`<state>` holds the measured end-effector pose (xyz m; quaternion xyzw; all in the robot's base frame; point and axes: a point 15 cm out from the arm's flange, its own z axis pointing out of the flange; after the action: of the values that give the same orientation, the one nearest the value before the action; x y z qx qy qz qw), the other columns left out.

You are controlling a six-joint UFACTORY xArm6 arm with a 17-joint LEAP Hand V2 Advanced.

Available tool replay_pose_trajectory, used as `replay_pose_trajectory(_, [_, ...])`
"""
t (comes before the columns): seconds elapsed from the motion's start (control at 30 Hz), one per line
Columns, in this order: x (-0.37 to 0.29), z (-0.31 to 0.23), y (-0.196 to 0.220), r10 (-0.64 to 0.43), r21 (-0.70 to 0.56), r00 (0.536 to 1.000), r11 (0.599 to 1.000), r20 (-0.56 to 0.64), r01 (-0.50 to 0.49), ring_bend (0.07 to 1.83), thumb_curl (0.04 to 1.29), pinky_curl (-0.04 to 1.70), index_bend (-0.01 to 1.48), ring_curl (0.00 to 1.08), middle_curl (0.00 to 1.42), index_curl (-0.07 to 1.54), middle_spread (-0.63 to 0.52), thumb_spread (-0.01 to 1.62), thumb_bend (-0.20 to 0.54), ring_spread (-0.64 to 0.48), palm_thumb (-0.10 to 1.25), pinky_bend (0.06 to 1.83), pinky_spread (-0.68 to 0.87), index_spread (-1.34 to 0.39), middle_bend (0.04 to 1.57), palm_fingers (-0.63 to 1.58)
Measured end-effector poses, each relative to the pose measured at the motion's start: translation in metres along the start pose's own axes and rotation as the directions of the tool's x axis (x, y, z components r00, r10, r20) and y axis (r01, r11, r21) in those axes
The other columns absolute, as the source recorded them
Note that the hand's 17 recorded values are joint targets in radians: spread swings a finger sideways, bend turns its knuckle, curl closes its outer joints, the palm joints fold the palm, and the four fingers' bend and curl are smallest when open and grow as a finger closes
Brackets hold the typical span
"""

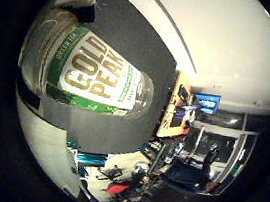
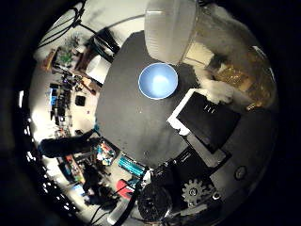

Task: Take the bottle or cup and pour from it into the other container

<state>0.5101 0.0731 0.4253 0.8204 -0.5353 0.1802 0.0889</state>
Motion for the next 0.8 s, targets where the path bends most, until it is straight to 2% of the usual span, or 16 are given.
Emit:
replay_pose_trajectory(0.17, [-0.019, 0.002, -0.013, -0.073, -0.046, 0.989, 0.997, -0.131, 0.068, 1.22, 0.95, 0.85, 1.15, 0.93, 0.77, 0.84, -0.12, 0.36, -0.021, -0.27, 1.1, 1.25, -0.26, -0.2, 1.36, 1.11])
replay_pose_trajectory(0.33, [-0.034, 0.014, -0.029, -0.154, -0.101, 0.948, 0.986, -0.278, 0.131, 1.22, 0.95, 0.85, 1.15, 0.93, 0.76, 0.84, -0.11, 0.36, -0.021, -0.27, 1.1, 1.25, -0.26, -0.2, 1.36, 1.11])
replay_pose_trajectory(0.8, [-0.056, 0.061, -0.052, -0.294, -0.249, 0.837, 0.948, -0.462, 0.196, 1.22, 0.94, 0.85, 1.15, 0.93, 0.76, 0.84, -0.1, 0.34, -0.021, -0.27, 1.09, 1.24, -0.26, -0.2, 1.37, 1.11])
